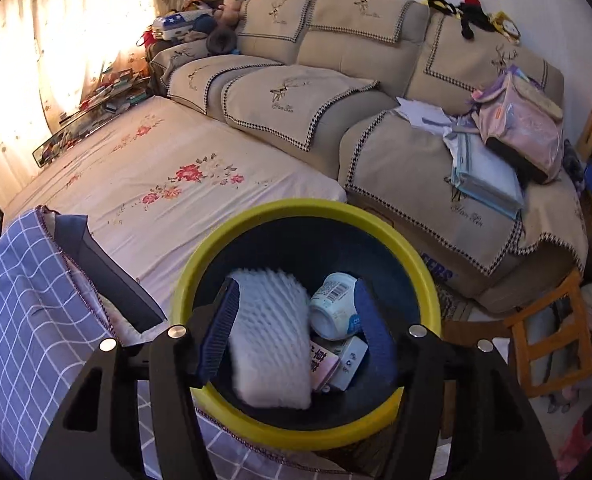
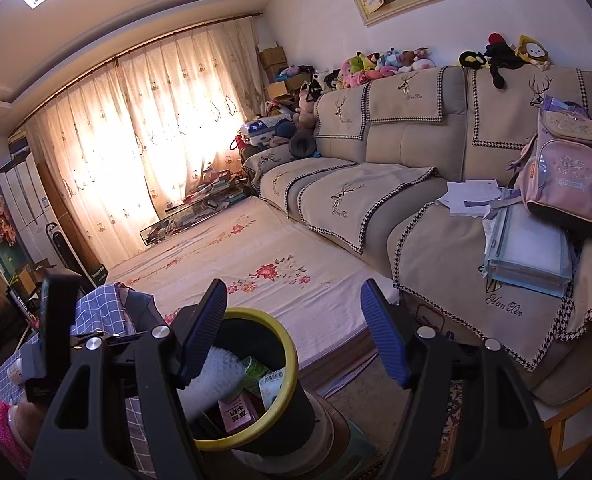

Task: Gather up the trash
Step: 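Carry the foam net over the bin and open the left tool, then reach the right tool to the white pill bottle and grasp it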

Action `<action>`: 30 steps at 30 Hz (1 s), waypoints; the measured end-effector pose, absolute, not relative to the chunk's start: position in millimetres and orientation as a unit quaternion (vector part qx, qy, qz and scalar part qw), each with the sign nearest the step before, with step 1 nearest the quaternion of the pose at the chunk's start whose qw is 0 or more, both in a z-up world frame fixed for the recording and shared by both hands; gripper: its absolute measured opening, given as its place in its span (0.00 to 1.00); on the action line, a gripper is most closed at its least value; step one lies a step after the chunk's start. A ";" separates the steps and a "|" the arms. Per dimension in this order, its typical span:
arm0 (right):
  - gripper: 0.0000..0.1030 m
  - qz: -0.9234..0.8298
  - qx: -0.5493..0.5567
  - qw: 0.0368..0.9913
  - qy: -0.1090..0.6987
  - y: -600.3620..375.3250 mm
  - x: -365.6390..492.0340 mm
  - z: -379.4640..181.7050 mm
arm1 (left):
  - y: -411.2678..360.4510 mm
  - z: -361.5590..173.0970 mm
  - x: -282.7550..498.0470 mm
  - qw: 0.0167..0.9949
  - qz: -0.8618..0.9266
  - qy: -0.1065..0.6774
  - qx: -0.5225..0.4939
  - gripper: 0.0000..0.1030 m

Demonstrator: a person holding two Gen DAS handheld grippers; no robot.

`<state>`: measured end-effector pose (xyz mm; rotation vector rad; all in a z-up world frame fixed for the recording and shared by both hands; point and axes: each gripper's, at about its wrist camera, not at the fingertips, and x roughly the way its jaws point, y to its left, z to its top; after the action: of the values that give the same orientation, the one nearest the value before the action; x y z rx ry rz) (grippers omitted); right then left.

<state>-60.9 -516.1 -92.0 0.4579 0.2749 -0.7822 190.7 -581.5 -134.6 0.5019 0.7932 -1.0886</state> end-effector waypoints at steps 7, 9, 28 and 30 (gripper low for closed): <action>0.64 -0.364 0.222 0.893 0.143 -505.4 -48.4 -91.6 | -488.4 -79.9 183.8 0.803 -0.485 0.304 0.165 0.70; 0.64 -0.355 0.218 0.897 0.148 -498.4 -39.7 -91.9 | -446.9 -63.6 182.9 0.822 -0.471 0.290 0.134 0.71; 0.65 -0.129 0.129 0.956 0.229 -334.9 145.1 -61.3 | -25.7 -55.3 242.1 0.970 -0.112 0.209 -0.051 0.83; 0.65 -0.095 0.120 0.958 0.241 -310.0 170.3 -58.7 | -8.7 -67.3 251.2 0.974 -0.086 0.204 -0.046 0.83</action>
<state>170.3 -310.0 -58.7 0.2431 0.4882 -0.1927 251.2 -8.7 -67.3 -0.0929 0.4118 -0.1743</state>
